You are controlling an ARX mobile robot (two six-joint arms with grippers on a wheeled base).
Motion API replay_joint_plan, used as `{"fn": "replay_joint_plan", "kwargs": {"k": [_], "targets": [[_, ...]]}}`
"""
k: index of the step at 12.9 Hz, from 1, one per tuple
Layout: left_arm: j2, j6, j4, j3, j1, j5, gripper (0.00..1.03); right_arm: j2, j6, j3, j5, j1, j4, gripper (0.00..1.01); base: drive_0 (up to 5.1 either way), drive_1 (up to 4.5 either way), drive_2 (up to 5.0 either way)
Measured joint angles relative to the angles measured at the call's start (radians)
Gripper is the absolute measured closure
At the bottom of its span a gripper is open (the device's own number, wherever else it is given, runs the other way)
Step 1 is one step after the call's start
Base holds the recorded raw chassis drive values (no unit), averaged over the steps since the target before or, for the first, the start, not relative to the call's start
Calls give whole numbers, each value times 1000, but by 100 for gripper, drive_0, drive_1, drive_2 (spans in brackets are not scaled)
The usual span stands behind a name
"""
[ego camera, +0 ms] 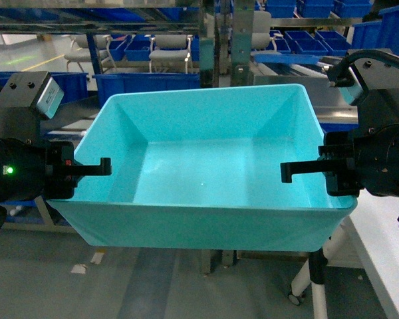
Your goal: Organize blue bins on left shelf correctly
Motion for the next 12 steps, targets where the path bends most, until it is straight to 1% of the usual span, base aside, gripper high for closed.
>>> {"fn": "replay_joint_plan", "kwargs": {"k": [12], "targets": [[1, 0, -1, 0, 0, 0, 101, 0, 0, 0, 0, 0, 3, 99, -436, 428, -2]]}}
